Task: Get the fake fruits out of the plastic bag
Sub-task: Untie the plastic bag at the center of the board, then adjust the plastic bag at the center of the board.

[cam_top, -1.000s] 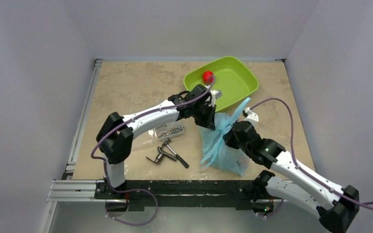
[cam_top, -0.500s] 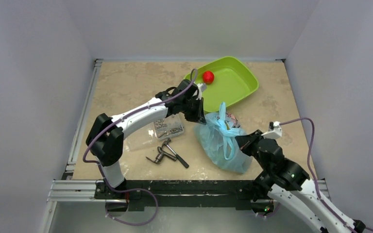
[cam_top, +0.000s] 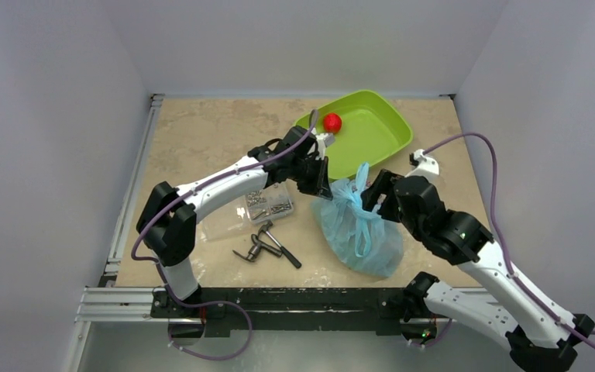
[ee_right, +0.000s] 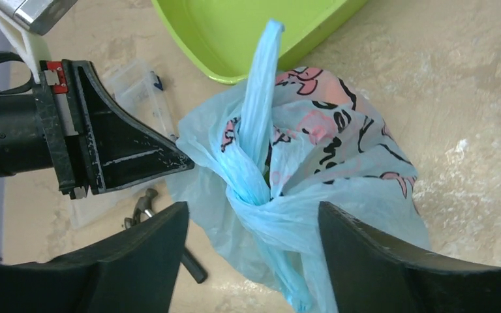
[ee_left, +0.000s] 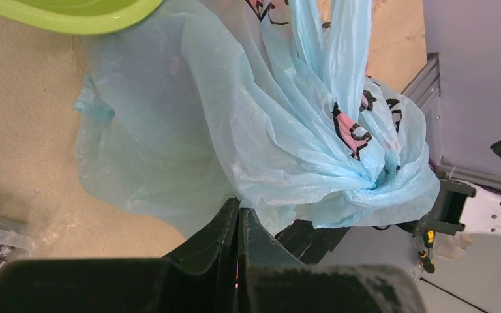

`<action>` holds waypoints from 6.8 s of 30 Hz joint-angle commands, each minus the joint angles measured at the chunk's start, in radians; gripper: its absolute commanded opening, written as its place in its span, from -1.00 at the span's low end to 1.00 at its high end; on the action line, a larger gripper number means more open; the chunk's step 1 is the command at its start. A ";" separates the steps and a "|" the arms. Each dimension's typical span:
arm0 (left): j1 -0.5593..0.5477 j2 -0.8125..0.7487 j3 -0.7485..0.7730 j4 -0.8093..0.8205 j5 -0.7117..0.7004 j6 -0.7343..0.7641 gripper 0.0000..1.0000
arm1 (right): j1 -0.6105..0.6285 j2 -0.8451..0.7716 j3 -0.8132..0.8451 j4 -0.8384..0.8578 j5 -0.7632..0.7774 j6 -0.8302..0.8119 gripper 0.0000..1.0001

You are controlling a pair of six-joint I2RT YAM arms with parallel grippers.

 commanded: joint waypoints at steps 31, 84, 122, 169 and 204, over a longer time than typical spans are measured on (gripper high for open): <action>0.056 -0.153 -0.111 0.226 0.104 0.002 -0.64 | -0.010 -0.012 -0.277 0.605 -0.353 -0.339 -1.00; -0.043 0.023 0.172 -0.159 0.112 0.287 -0.39 | 0.039 0.276 -0.081 0.208 -0.392 -0.319 0.06; 0.083 -0.035 0.102 -0.074 0.085 0.172 -1.00 | 0.052 -0.270 -0.131 0.044 0.123 0.038 -0.03; -0.356 -0.369 -0.375 0.783 -0.328 0.931 0.71 | 0.052 -0.218 0.076 -0.095 0.217 -0.035 0.90; -0.342 -0.457 -0.424 0.672 -0.344 0.547 -1.00 | 0.052 -0.009 0.107 -0.112 0.149 -0.073 0.83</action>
